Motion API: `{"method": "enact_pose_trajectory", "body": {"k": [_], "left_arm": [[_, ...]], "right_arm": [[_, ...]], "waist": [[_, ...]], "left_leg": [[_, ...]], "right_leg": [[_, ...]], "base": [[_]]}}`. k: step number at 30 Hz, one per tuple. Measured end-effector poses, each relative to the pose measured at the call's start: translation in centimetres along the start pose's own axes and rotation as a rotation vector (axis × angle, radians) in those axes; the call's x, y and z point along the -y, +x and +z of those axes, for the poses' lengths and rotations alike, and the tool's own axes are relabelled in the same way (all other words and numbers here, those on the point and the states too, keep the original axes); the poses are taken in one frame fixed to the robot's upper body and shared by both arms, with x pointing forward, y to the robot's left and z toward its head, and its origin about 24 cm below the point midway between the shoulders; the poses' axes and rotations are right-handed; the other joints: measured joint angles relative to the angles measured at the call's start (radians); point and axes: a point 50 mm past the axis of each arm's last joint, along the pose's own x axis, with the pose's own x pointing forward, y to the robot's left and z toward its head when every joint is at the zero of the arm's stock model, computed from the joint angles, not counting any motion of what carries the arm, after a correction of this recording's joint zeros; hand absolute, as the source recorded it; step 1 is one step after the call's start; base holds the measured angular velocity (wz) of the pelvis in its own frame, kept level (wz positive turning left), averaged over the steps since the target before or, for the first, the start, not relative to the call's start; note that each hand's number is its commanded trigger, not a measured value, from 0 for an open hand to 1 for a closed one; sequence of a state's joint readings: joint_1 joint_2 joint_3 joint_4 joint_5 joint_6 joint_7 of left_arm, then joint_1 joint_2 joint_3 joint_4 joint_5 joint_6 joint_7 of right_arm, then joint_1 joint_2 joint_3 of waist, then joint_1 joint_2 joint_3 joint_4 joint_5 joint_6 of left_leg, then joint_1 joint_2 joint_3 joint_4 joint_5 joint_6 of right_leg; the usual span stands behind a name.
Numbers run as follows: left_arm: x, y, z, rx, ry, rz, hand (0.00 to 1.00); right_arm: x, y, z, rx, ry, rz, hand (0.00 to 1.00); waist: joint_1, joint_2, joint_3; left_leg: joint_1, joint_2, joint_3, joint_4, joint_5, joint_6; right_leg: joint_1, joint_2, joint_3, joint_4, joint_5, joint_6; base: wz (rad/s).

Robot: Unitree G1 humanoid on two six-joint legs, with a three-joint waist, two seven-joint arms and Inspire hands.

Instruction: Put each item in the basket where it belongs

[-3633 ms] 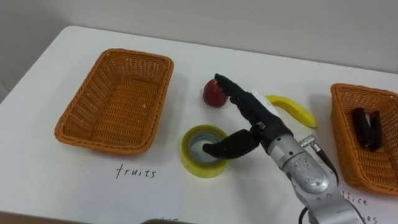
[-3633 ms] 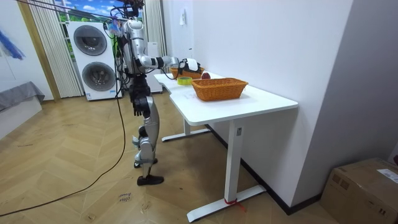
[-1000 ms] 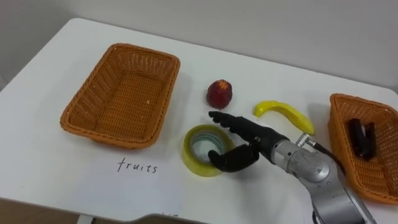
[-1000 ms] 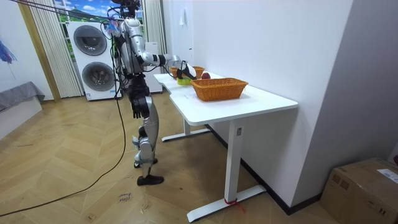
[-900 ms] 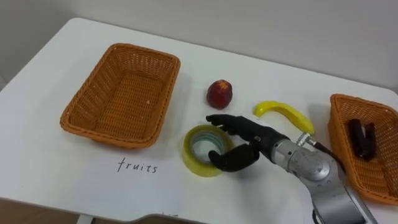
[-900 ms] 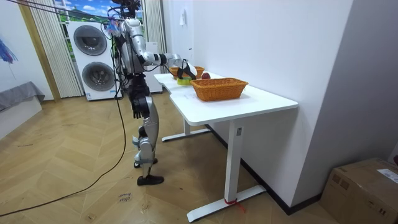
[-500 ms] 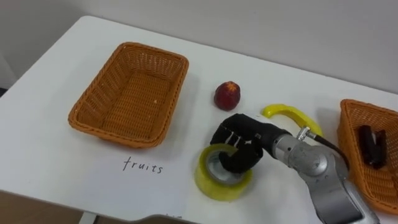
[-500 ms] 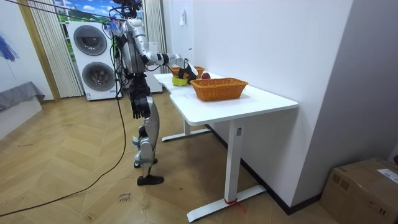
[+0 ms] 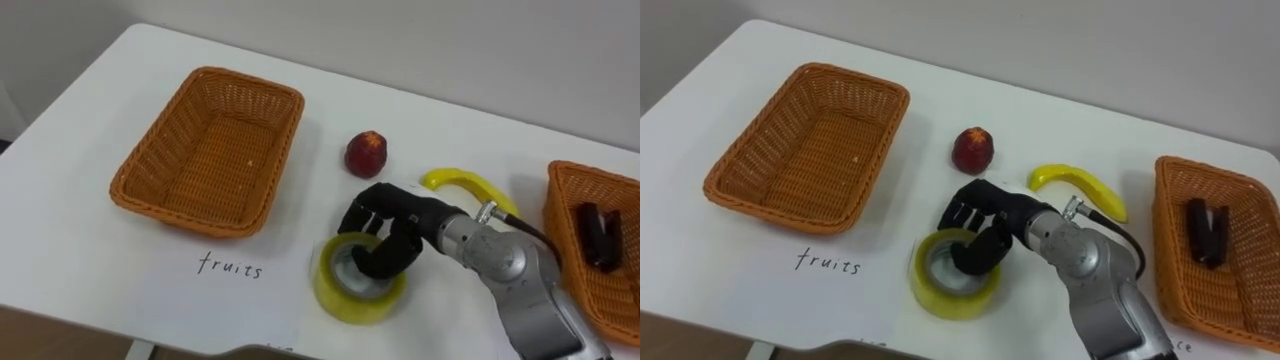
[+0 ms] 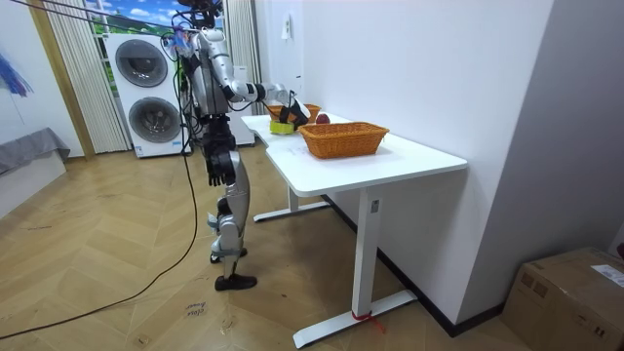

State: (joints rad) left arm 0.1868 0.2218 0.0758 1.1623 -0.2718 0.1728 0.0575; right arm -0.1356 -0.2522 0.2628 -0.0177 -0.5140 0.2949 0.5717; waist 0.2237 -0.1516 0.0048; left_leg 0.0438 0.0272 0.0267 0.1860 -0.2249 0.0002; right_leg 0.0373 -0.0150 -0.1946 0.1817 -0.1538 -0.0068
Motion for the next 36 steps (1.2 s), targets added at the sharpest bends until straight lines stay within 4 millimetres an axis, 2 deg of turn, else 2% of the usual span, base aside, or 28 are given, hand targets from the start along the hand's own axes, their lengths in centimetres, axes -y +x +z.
{"method": "enact_pose_trajectory", "body": {"k": [13, 19, 21, 22, 25, 26, 27, 30, 33, 36], "left_arm": [[0.0, 0.0, -0.1, 0.005, 0.003, 0.012, 0.00], [0.2, 0.0, -0.7, 0.006, -0.048, 0.016, 0.00], [0.3, -0.1, -1.2, 0.016, -0.072, 0.014, 0.00], [0.3, -0.1, -1.6, 0.013, -0.094, 0.016, 0.00], [0.4, -0.1, -2.0, 0.015, -0.113, 0.014, 0.00], [0.6, -0.2, -2.0, 0.023, -0.118, 0.011, 0.00], [0.8, -0.2, -2.1, 0.027, -0.129, 0.008, 0.00], [1.4, -0.2, -2.0, 0.038, -0.147, -0.001, 0.00], [1.4, -0.2, -2.1, 0.035, -0.150, 0.011, 0.00], [1.4, -0.2, -2.3, 0.029, -0.147, 0.013, 0.00]], "right_arm": [[0.0, -0.2, -0.3, 0.016, 0.018, -0.021, 1.00], [0.1, -0.8, -1.1, 0.039, 0.118, -0.060, 1.00], [0.6, -2.0, -1.8, 0.041, 0.163, -0.131, 1.00], [1.2, -2.3, -2.1, 0.051, 0.184, -0.169, 1.00], [2.8, -3.3, -2.6, 0.062, 0.212, -0.291, 1.00], [3.6, -3.9, -2.8, 0.070, 0.229, -0.361, 1.00], [4.3, -4.4, -3.1, 0.078, 0.252, -0.426, 1.00], [5.6, -5.7, -3.4, 0.088, 0.280, -0.575, 1.00], [6.0, -6.3, -3.6, 0.087, 0.292, -0.657, 1.00], [6.0, -6.3, -3.6, 0.088, 0.317, -0.699, 1.00]], "waist": [[-0.007, 0.000, 0.0036], [-0.055, 0.008, 0.0087], [-0.072, 0.017, 0.0126], [-0.092, 0.022, 0.0112], [-0.116, 0.033, 0.0075], [-0.124, 0.040, 0.0041], [-0.137, 0.047, -0.0037], [-0.145, 0.063, -0.0134], [-0.163, 0.066, -0.0139], [-0.175, 0.069, -0.0097]], "left_leg": [[0.000, -0.001, 0.000, 0.002, 0.000, 0.000], [0.002, -0.001, -0.002, 0.002, 0.001, 0.001], [0.002, -0.002, 0.000, 0.001, 0.001, 0.002], [0.001, -0.002, 0.000, 0.001, 0.001, 0.002], [0.000, -0.002, 0.002, -0.001, 0.002, 0.003], [0.001, -0.002, 0.003, -0.001, 0.002, 0.003], [0.002, -0.002, 0.003, -0.001, 0.002, 0.003], [0.006, -0.003, 0.007, 0.001, 0.004, 0.005], [0.017, -0.001, 0.020, 0.000, 0.005, 0.004], [0.031, -0.001, 0.027, -0.001, 0.005, 0.004]], "right_leg": [[-0.001, -0.001, 0.002, 0.002, 0.000, 0.000], [0.004, -0.003, 0.004, 0.001, 0.000, 0.000], [0.004, -0.003, 0.003, 0.001, 0.000, 0.000], [0.002, -0.003, 0.003, 0.001, 0.000, 0.000], [0.000, -0.003, 0.002, 0.002, 0.000, 0.001], [0.000, -0.003, 0.003, 0.002, 0.000, 0.001], [0.000, -0.004, 0.004, 0.002, 0.000, 0.001], [0.000, -0.006, 0.006, 0.003, -0.001, 0.001], [0.004, -0.004, 0.023, 0.003, -0.001, 0.002], [0.015, -0.003, 0.028, 0.004, -0.001, 0.002]], "base": [[0.00], [0.02], [-0.02], [0.00], [0.00], [0.00], [0.00], [-0.03], [-0.12], [-0.08]]}}
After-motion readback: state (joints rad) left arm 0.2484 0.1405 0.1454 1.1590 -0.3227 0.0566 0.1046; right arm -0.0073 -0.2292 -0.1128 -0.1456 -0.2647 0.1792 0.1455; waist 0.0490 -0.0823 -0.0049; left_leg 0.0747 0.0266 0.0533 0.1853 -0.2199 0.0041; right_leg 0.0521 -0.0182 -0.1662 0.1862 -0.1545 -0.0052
